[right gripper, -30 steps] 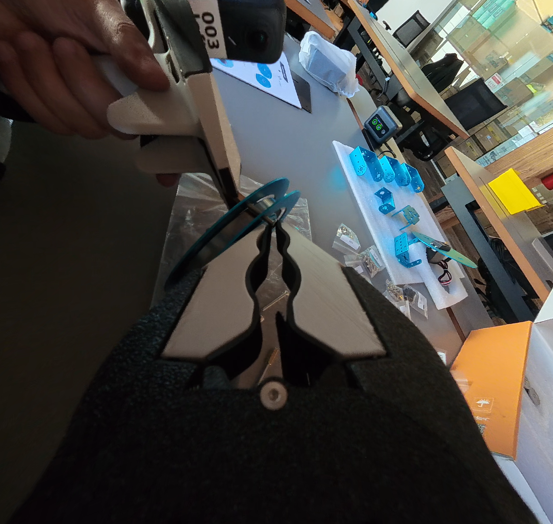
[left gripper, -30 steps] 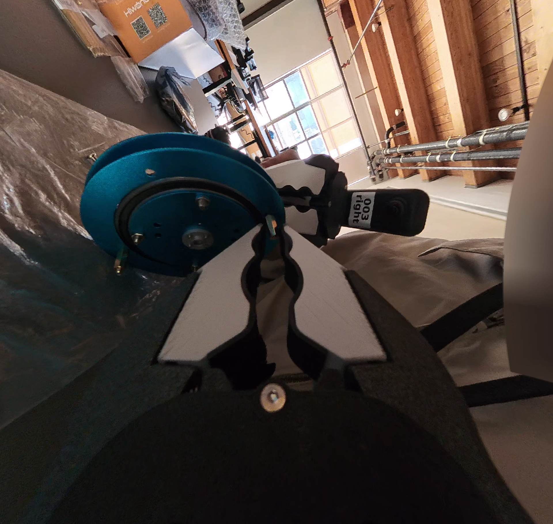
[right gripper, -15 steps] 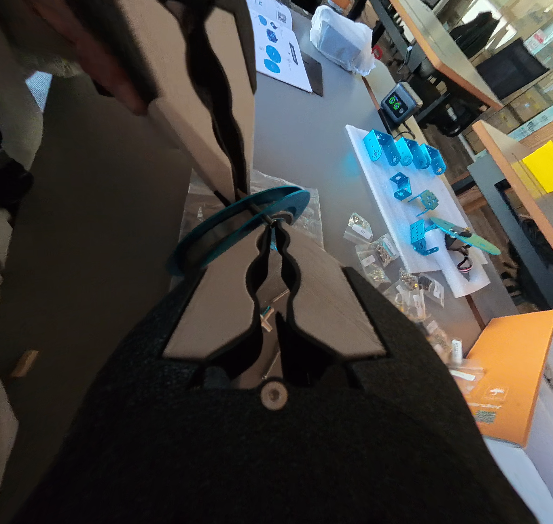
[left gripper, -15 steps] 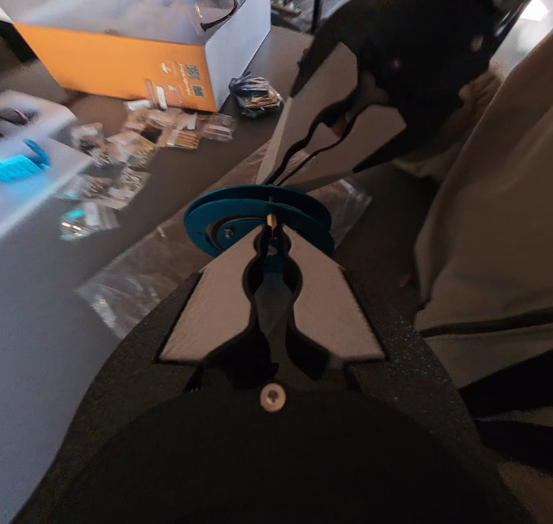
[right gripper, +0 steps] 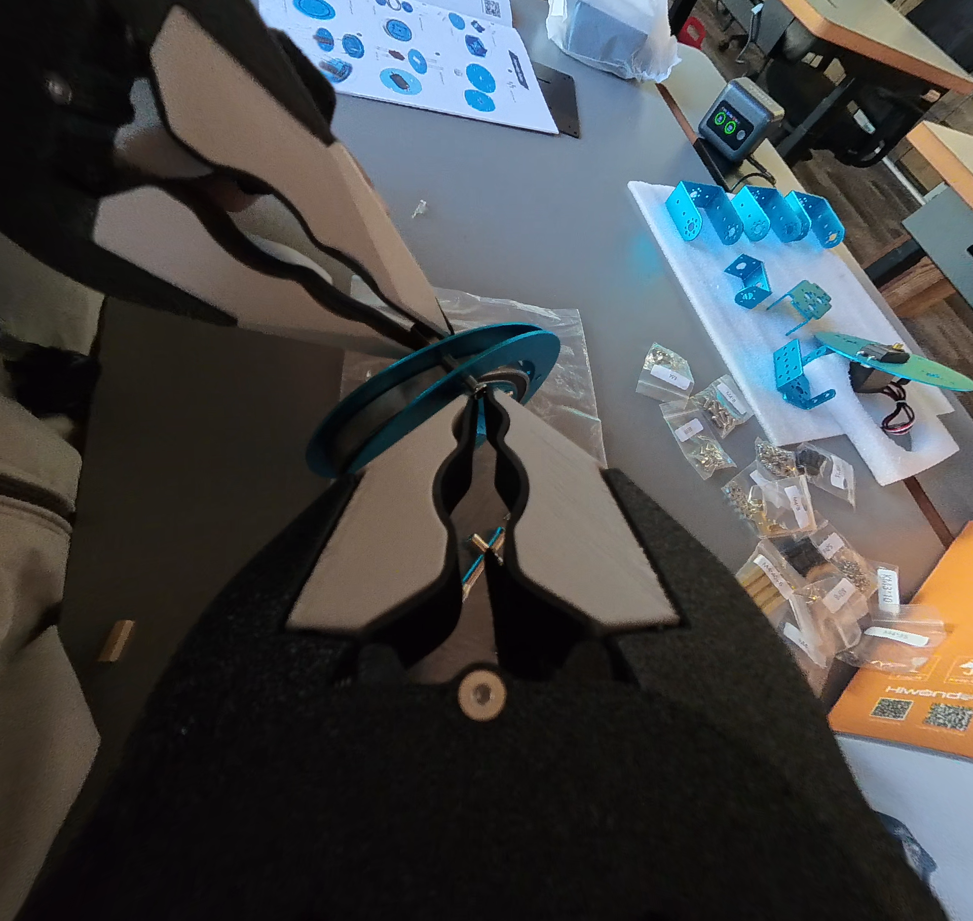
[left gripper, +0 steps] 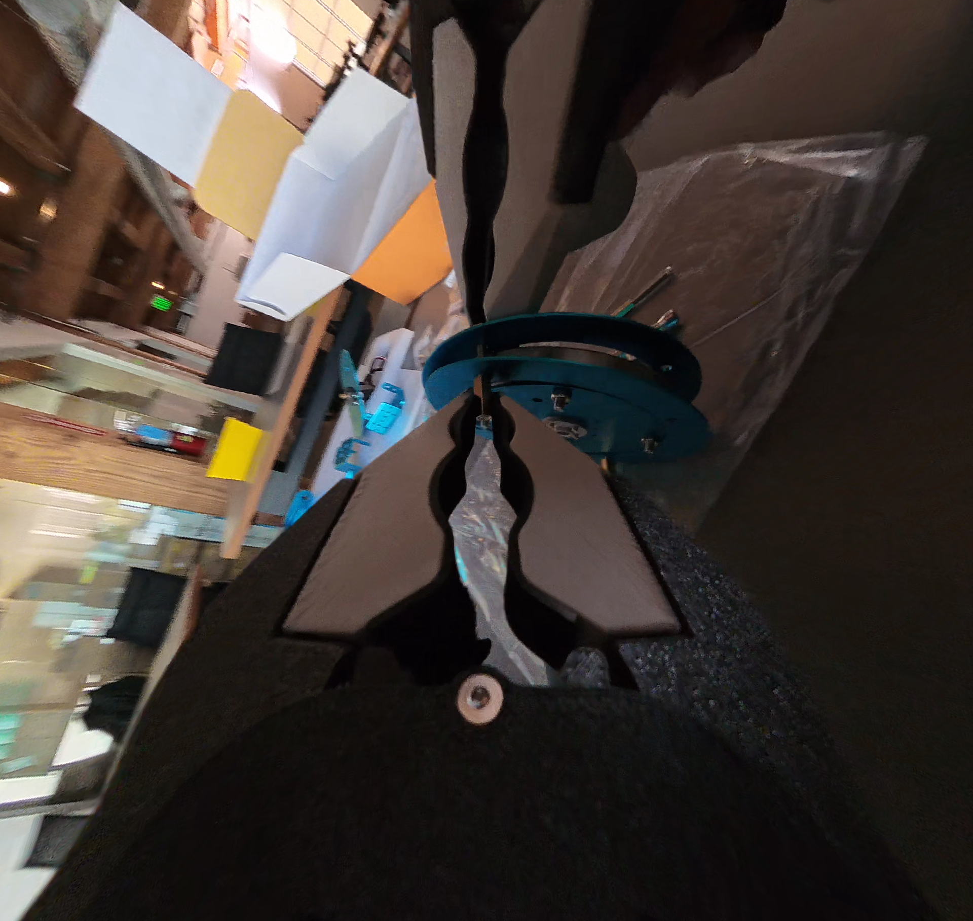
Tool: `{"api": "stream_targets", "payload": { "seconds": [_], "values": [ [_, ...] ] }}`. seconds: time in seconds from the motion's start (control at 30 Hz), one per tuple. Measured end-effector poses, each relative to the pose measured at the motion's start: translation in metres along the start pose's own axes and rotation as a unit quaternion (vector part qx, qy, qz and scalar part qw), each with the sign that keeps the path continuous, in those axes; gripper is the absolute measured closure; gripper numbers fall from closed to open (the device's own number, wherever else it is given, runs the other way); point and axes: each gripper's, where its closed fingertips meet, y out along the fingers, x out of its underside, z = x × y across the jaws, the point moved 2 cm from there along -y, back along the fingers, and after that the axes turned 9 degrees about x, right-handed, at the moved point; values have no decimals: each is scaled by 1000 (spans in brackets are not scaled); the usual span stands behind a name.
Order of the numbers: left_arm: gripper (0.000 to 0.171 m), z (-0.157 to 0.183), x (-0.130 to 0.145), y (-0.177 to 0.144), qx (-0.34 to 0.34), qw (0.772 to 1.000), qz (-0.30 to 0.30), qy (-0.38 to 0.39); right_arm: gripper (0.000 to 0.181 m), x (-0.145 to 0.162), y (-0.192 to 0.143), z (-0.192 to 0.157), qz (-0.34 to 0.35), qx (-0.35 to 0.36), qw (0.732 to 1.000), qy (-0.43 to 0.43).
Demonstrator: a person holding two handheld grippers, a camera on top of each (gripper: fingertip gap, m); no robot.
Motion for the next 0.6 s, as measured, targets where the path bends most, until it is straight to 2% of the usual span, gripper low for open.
{"api": "stream_targets", "payload": {
  "seconds": [0.07, 0.2, 0.27, 0.37, 0.43, 0.5, 0.6],
  "values": [
    [167, 0, 0, 1, -31, 999, -1, 36, 180, 0, 0, 0, -1, -3, 1000, 7],
    [168, 1, -1, 2, -59, 997, 6, 57, 180, 2, -1, 1, -4, -6, 1000, 14],
    [168, 1, -2, 2, -46, 998, 16, 29, 180, 2, -2, 1, -5, -5, 1000, 15],
    [167, 2, -3, -1, 26, 995, 57, -81, 181, 2, -3, -1, -3, -6, 1000, 6],
    [167, 3, -3, -2, 88, 976, 87, -180, 181, 2, -3, -3, -1, -4, 1000, -3],
    [168, 3, -2, -3, 145, 946, 111, -268, 181, 2, -4, -4, 0, 0, 1000, -13],
    [169, 3, -2, -4, 230, 879, 142, -393, 181, 2, -4, -4, 0, 10, 1000, -29]
  ]
}}
